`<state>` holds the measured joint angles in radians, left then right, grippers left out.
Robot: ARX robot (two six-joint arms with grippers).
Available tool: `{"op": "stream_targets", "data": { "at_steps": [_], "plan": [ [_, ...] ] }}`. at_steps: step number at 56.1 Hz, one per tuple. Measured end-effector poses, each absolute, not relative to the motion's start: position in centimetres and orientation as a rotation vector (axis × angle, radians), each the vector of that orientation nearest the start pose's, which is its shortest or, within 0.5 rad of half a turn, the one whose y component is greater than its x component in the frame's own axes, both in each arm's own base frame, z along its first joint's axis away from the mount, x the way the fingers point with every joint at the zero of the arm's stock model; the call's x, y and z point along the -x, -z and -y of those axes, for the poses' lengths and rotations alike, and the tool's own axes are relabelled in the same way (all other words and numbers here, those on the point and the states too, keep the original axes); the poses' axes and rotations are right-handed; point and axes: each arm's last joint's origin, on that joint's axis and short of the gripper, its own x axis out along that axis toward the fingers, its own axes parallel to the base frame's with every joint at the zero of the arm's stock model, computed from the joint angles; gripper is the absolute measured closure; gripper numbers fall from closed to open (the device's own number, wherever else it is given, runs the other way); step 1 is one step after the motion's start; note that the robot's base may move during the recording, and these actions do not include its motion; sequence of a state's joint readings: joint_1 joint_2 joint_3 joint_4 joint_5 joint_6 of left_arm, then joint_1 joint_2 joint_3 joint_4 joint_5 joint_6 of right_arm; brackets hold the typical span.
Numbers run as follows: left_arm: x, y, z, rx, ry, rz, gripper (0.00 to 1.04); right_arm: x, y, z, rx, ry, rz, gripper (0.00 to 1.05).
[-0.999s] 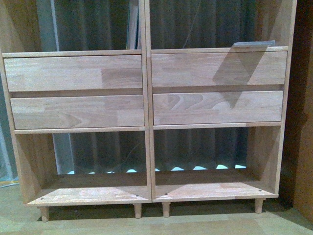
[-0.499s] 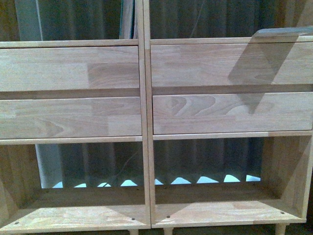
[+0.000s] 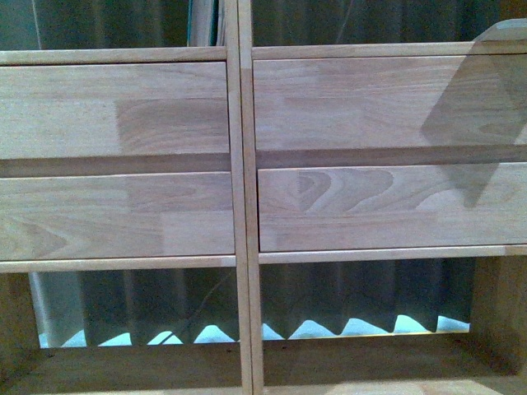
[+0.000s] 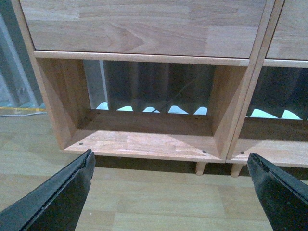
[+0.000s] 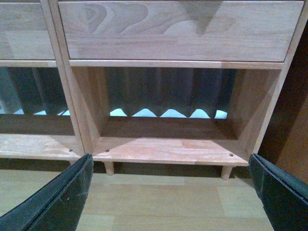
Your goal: Organize books on shelf
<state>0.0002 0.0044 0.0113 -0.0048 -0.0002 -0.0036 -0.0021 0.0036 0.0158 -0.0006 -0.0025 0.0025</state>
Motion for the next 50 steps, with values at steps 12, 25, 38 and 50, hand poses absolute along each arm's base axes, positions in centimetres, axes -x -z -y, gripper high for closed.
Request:
{"op": "stream_targets", "data": {
  "at_steps": [12, 25, 38, 50],
  "plan": [
    [-9.73, -16.65, 0.0, 0.004, 0.0, 0.002, 0.07, -9.69, -16.86, 0.01, -0.002, 0.0, 0.012, 0.07],
    [-9.73, -16.65, 0.0, 0.004, 0.0, 0.002, 0.07, -9.69, -16.86, 0.02, -0.002, 0.0, 0.012, 0.07],
    [-9.73, -16.65, 0.0, 0.004, 0.0, 0.002, 0.07, -9.69, -16.85, 0.01, -0.002, -0.001, 0.011, 0.07],
    [-9.73, -16.65, 0.0, 0.004, 0.0, 0.002, 0.07, -9.69, -16.85, 0.01, -0.003, -0.001, 0.011, 0.07]
  ]
}}
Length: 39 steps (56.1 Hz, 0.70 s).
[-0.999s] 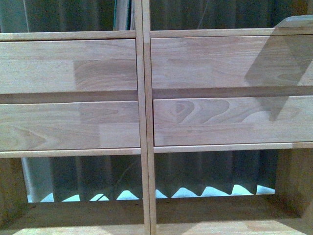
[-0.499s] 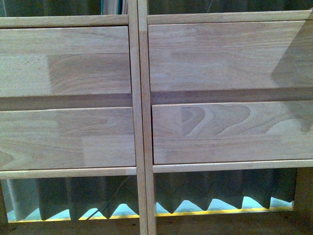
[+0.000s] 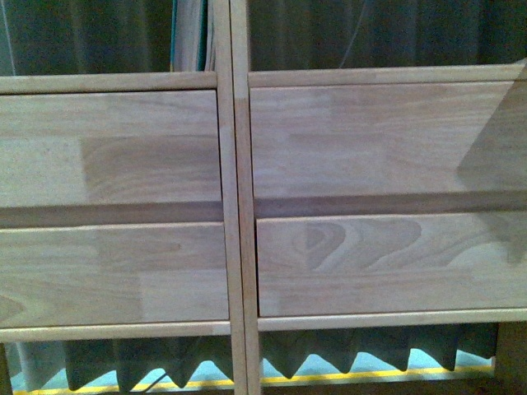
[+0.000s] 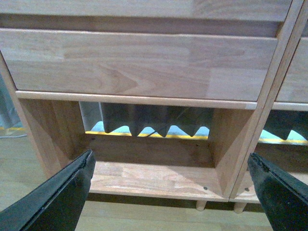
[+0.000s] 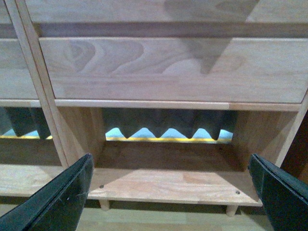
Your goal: Organize books on shelf
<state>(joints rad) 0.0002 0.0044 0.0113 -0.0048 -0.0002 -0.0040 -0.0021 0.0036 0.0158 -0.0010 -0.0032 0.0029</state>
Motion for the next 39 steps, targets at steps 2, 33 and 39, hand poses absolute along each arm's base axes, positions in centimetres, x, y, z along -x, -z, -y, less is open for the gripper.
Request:
{"op": "stream_targets", "data": {
  "at_steps": [2, 33, 39],
  "plan": [
    [-9.7, -16.7, 0.0, 0.004, 0.0, 0.002, 0.07, -9.7, -16.9, 0.0, -0.003, -0.001, 0.011, 0.07],
    [-9.7, -16.7, 0.0, 0.004, -0.001, 0.002, 0.07, -9.7, -16.7, 0.0, -0.049, -0.049, -0.025, 0.07],
    [-9.7, -16.7, 0.0, 0.004, -0.001, 0.002, 0.07, -10.3, -18.0, 0.4, -0.245, -0.116, -0.055, 0.07]
  ]
}}
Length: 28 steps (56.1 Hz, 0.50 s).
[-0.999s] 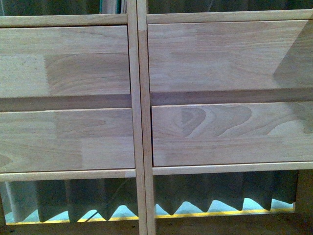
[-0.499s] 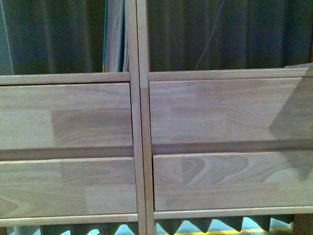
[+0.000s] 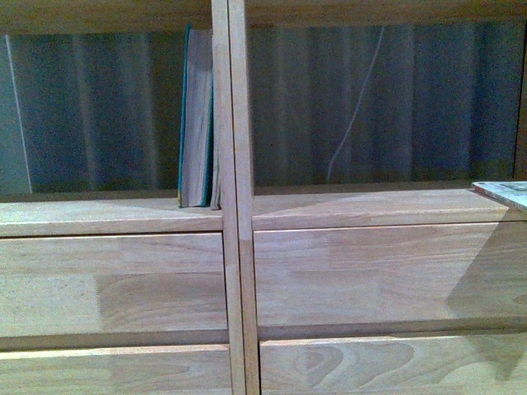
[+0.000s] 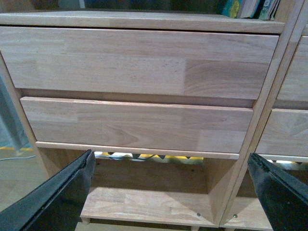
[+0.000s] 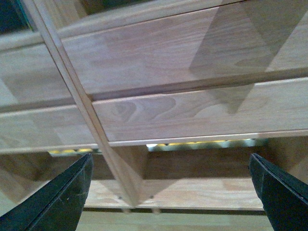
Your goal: Organize books on shelf
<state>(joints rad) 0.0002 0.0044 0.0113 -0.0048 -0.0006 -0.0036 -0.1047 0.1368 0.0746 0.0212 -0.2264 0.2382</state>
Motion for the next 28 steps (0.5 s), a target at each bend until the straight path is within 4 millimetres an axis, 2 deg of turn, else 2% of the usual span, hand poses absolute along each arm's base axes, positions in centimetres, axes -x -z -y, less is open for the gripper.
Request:
{"op": "stream_targets", "data": {
  "at_steps": [6, 10, 13, 17, 23, 28],
  "plan": [
    [-9.7, -16.7, 0.0, 0.004, -0.001, 0.002, 0.07, -11.5, -21.8, 1.1, -0.397, -0.159, 0.01, 0.07],
    [-9.7, -16.7, 0.0, 0.004, 0.0, 0.002, 0.07, -13.1, -24.7, 1.4, -0.518, -0.217, 0.036, 0.07],
    [-9.7, -16.7, 0.0, 0.004, 0.0, 0.002, 0.07, -15.0, -26.7, 1.7, -0.625, -0.277, 0.033, 0.07],
    [-9.7, -16.7, 0.0, 0.004, 0.0, 0.002, 0.07, -19.3, -29.2, 2.5, -0.816, -0.309, 0.027, 0.07],
    [-9.7, -16.7, 0.0, 0.004, 0.0, 0.002, 0.07, -24.5, -29.4, 3.8, -1.053, -0.245, -0.011, 0.07],
    [-9.7, -16.7, 0.0, 0.004, 0.0, 0.002, 0.07, -27.3, -28.6, 4.9, -1.172, -0.173, -0.022, 0.07]
  ]
}}
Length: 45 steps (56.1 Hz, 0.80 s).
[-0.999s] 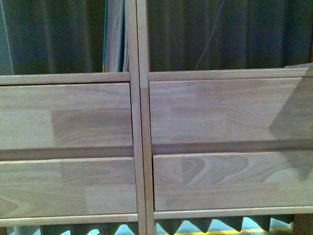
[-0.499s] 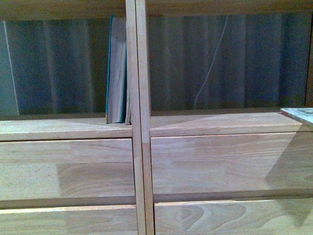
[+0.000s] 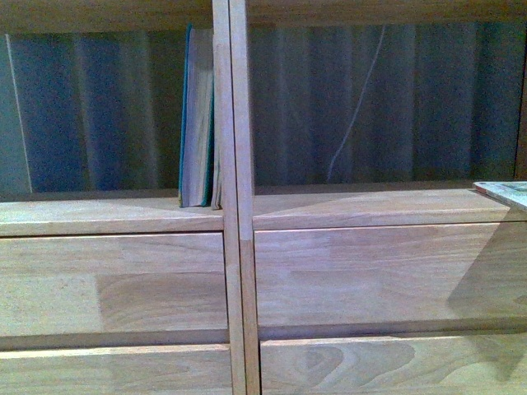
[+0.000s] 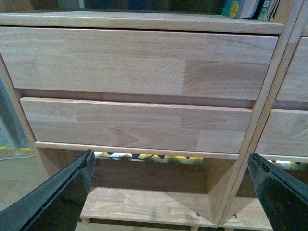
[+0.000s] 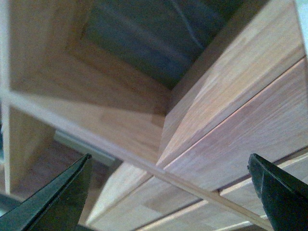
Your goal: Organize books on shelf
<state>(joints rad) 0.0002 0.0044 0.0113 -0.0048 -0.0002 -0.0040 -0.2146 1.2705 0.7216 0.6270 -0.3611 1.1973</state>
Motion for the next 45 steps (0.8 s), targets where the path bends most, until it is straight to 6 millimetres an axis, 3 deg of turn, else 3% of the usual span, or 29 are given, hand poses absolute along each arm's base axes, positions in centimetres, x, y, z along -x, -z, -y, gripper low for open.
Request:
{"op": "stream_targets", "data": {
  "at_steps": [9, 21, 45],
  "plan": [
    [-9.7, -16.7, 0.0, 0.004, 0.0, 0.002, 0.07, -30.5, -27.3, 6.2, -1.319, -0.093, -0.035, 0.07],
    [-9.7, -16.7, 0.0, 0.004, 0.0, 0.002, 0.07, -34.2, -26.1, 7.4, -1.389, 0.001, -0.03, 0.07],
    [-9.7, -16.7, 0.0, 0.004, 0.0, 0.002, 0.07, -38.1, -25.6, 11.2, -1.419, 0.164, 0.021, 0.07]
  ]
}}
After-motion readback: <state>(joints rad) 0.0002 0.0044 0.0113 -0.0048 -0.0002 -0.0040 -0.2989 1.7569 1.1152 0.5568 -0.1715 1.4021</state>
